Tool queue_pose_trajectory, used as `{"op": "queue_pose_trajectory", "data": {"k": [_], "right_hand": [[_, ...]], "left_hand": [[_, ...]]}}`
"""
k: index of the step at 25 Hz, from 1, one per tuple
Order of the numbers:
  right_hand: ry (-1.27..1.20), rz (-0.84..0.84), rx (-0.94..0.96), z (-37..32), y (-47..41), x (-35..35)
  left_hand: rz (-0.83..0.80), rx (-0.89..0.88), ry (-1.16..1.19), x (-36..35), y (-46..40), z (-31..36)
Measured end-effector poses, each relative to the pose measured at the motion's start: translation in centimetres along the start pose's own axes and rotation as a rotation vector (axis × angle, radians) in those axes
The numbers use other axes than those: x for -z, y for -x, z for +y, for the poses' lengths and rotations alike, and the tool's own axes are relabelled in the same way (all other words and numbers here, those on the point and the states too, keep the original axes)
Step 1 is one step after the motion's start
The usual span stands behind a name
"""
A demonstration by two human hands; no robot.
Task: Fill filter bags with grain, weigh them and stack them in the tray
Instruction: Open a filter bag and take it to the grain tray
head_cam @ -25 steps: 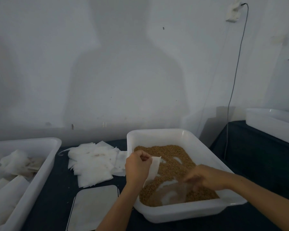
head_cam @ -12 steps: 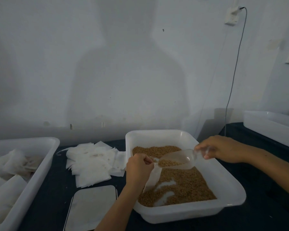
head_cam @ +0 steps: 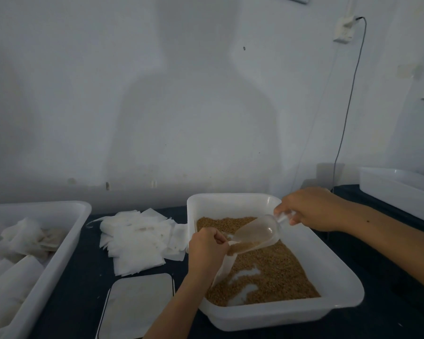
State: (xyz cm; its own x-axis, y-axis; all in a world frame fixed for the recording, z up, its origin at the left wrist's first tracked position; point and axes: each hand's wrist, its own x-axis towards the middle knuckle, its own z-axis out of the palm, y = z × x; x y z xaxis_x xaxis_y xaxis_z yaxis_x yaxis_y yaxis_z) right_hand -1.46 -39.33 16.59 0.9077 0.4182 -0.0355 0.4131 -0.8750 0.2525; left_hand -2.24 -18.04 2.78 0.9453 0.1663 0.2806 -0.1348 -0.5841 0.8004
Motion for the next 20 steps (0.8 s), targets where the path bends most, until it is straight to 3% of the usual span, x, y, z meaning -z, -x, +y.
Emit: {"op": "queue_pose_trajectory", "data": {"k": [14,20], "right_hand": [[-0.044,0.019,-0.024,0.3,1.7,-1.4],[-0.538,-0.180,-0.128,1.7,2.8,-3.9]], "left_hand": [[-0.005,-0.023,-0.042,-0.4,-0.2,-0.4],[0.023,-0.024,-0.056,-0.6,-0.5,-0.8]]}}
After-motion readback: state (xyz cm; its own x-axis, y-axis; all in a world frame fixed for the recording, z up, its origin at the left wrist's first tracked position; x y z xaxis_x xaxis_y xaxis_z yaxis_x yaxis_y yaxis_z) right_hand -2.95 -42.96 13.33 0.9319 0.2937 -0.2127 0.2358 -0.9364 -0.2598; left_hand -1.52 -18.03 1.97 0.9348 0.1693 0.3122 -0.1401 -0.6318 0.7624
